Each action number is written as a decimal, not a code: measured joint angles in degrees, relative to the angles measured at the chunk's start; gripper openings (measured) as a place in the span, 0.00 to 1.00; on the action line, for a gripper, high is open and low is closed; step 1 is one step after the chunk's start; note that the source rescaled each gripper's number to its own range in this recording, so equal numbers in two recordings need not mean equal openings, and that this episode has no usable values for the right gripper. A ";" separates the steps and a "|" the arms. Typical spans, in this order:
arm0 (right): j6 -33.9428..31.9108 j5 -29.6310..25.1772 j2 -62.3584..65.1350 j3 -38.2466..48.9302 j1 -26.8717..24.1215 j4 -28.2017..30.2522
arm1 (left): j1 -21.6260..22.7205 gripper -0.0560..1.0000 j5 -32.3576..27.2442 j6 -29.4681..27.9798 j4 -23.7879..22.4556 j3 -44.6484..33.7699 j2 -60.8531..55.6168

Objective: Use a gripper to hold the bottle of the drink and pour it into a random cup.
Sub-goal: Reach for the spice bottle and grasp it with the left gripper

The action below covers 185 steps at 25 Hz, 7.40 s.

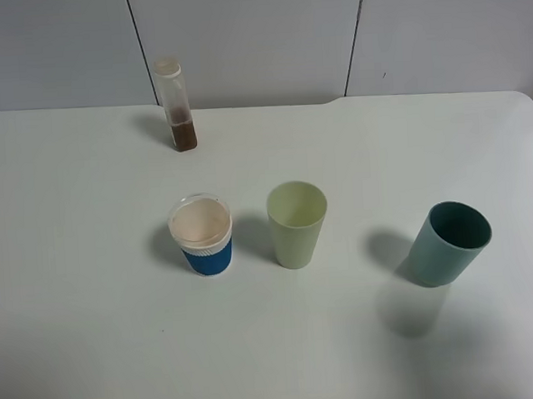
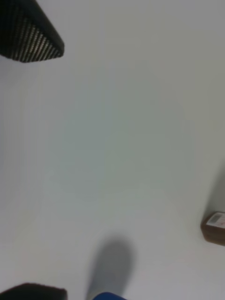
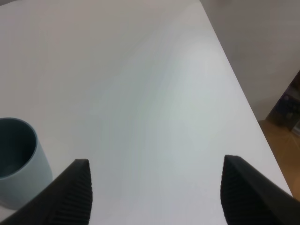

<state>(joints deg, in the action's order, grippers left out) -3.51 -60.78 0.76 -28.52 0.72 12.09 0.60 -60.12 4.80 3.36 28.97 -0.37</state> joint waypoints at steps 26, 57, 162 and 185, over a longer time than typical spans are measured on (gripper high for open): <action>0.00 0.00 0.00 0.00 0.00 0.00 | 0.00 0.93 0.00 0.00 0.00 0.00 0.00; 0.00 0.00 0.00 0.00 0.00 0.00 | 0.00 0.93 0.00 0.00 0.00 0.00 0.00; 0.00 0.00 0.00 0.00 0.00 0.00 | 0.00 0.93 36.71 15.23 24.74 2.85 57.25; 0.00 0.00 0.00 0.00 0.00 0.00 | -20.29 0.93 54.43 16.24 25.25 11.17 81.08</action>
<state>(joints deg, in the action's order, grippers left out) -3.51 -60.78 0.76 -28.52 0.72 12.09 -19.69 -5.69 21.04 28.61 40.15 80.72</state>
